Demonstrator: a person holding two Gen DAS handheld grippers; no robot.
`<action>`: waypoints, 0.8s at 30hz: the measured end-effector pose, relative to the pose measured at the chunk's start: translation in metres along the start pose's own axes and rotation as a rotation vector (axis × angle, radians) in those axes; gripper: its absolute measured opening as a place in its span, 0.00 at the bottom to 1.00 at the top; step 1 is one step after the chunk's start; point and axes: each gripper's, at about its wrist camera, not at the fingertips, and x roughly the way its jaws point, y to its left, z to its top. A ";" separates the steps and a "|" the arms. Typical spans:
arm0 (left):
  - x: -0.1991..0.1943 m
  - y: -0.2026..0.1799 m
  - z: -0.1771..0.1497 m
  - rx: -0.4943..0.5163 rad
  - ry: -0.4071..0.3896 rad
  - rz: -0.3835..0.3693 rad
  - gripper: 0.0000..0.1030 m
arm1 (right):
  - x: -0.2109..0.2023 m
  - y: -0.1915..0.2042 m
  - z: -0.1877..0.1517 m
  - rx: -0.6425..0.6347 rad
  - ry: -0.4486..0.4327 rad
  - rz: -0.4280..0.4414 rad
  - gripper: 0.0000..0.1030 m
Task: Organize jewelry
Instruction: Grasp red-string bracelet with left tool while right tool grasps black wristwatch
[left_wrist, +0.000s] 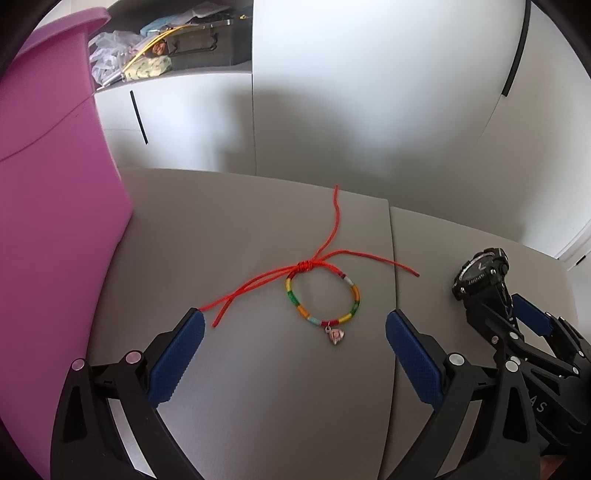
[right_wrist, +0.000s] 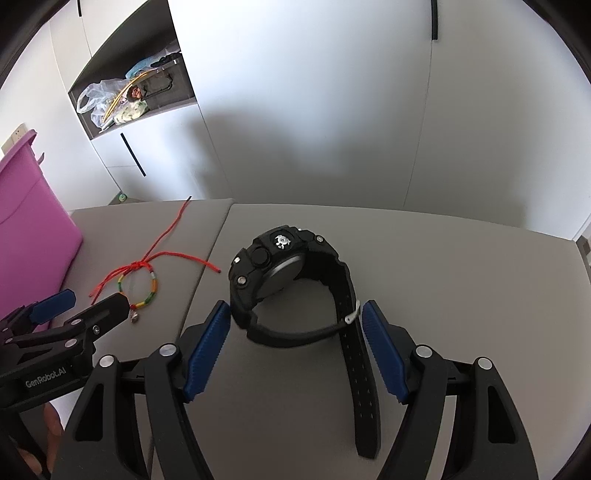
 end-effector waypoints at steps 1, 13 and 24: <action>0.001 -0.001 0.000 0.004 -0.005 0.003 0.94 | 0.002 0.001 0.001 -0.004 0.000 -0.005 0.70; 0.032 0.006 0.004 -0.016 0.016 0.046 0.94 | 0.016 -0.002 0.007 0.009 0.003 0.014 0.70; 0.041 0.004 0.008 0.003 -0.010 0.084 0.90 | 0.016 0.004 0.005 -0.011 -0.032 -0.020 0.69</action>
